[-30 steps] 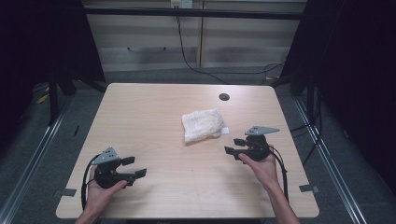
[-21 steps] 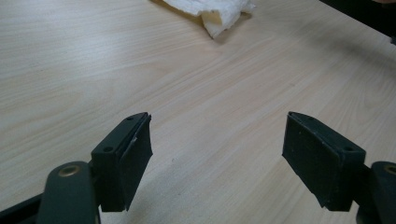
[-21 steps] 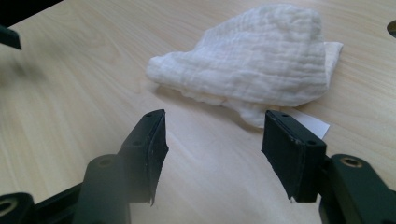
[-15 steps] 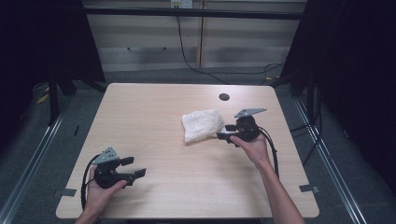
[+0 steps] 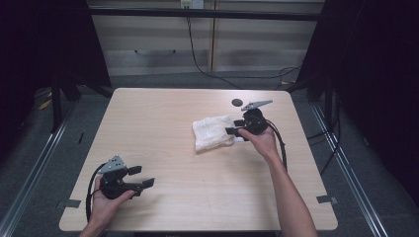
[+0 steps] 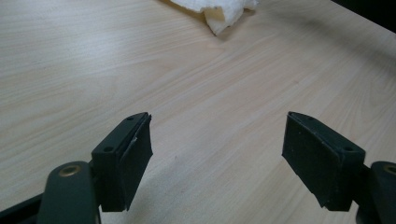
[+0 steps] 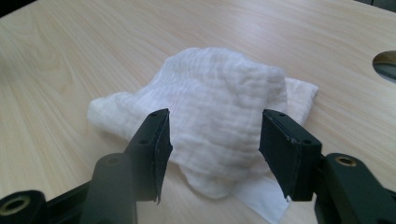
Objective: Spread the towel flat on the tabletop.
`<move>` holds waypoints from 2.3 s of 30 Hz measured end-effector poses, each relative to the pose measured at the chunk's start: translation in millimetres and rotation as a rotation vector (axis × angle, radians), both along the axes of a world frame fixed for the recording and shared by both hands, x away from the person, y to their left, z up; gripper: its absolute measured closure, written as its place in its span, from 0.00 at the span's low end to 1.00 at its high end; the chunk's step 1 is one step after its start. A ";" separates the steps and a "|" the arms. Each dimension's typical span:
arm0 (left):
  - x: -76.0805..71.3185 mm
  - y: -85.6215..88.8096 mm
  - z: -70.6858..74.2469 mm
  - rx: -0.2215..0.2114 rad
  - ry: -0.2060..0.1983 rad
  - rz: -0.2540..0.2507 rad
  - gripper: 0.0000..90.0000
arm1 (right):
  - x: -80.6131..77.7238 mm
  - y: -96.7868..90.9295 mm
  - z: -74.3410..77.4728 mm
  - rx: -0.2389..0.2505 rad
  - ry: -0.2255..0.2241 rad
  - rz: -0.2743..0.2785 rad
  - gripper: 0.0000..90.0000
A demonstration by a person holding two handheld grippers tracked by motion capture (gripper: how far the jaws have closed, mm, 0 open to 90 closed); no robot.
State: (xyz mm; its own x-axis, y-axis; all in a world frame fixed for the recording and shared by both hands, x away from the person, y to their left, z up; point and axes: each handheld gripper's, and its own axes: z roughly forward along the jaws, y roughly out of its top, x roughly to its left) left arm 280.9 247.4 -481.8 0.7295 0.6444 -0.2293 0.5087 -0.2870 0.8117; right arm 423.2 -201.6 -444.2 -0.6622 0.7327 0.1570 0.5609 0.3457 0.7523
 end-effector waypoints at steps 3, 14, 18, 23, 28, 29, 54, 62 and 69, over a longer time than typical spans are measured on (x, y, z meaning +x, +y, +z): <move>0.0 0.5 0.0 -0.001 0.002 0.002 0.26 | 8.7 2.1 -6.6 0.016 0.017 -0.018 0.45; -0.7 0.7 0.5 -0.005 -0.002 -0.001 0.26 | 20.7 16.8 -33.5 -0.015 0.052 -0.020 0.51; -1.2 1.2 1.2 -0.011 -0.008 -0.010 0.25 | 22.5 22.2 -41.3 -0.017 0.064 -0.025 0.83; -1.1 1.3 0.8 -0.011 -0.005 -0.007 0.25 | 19.3 24.8 -38.0 -0.019 0.072 -0.023 0.91; -1.5 1.4 1.0 -0.008 -0.008 -0.007 0.25 | 13.3 24.4 -34.5 -0.019 0.068 -0.007 0.91; -1.4 1.2 0.9 -0.007 -0.008 -0.007 0.25 | 9.1 23.8 -33.6 -0.023 0.066 -0.008 0.91; -0.1 -0.8 -1.3 0.021 0.002 0.010 0.26 | -64.7 19.6 -30.4 0.094 0.054 0.070 0.91; -1.7 -2.4 -1.0 0.012 0.008 0.006 0.30 | -93.5 21.0 -33.0 0.090 0.057 0.097 0.91; -5.7 -10.2 2.2 0.008 0.005 -0.012 0.35 | -117.4 24.7 -32.3 0.083 0.063 0.095 0.91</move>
